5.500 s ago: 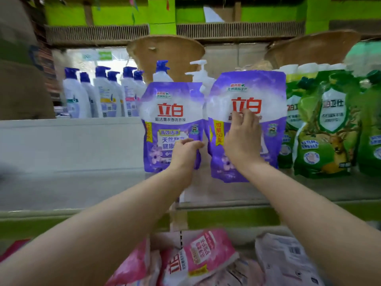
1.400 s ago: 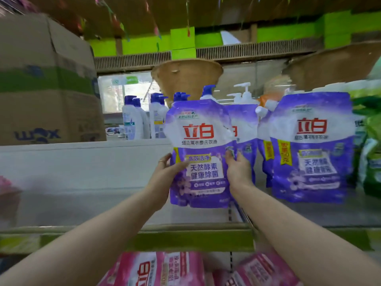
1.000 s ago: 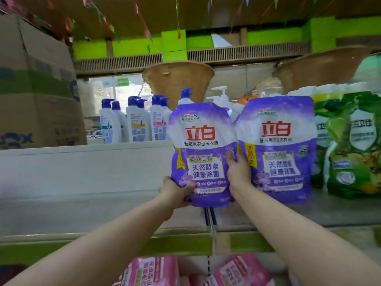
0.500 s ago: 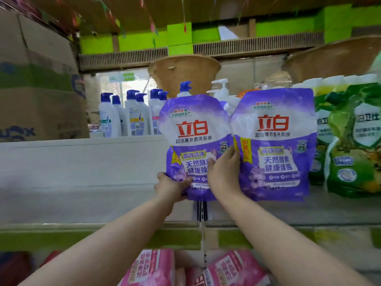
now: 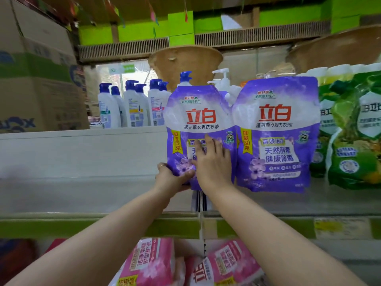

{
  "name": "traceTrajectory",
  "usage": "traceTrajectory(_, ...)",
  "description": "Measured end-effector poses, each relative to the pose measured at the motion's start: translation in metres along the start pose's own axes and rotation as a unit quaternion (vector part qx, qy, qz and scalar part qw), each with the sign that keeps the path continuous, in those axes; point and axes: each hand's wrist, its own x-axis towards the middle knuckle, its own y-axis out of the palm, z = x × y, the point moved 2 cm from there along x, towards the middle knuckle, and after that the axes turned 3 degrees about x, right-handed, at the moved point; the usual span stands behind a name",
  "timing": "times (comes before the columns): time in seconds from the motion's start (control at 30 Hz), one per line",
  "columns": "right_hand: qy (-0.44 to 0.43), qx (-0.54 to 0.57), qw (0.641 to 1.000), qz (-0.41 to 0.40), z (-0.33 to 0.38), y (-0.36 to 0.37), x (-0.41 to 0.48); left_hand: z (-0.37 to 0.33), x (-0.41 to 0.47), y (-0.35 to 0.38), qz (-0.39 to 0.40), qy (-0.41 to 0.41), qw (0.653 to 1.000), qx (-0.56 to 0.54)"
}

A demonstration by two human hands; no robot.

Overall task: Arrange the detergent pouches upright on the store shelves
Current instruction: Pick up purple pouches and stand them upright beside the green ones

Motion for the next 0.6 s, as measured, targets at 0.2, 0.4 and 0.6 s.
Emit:
traceTrajectory(0.2, -0.026, 0.011, 1.000, -0.004, -0.001, -0.003, -0.003, -0.003, -0.009, -0.001, -0.001, -0.026, 1.000, 0.003)
traceTrajectory(0.4, -0.088, 0.078, 0.988, -0.104, 0.014, -0.017, -0.004, -0.013, -0.009, -0.026, -0.004, -0.051, 0.997, 0.061)
traceTrajectory(0.6, -0.129, 0.190, 0.968, -0.104, 0.083, -0.021, 0.006, -0.022, -0.007, -0.084, -0.031, -0.006, 0.999, 0.039)
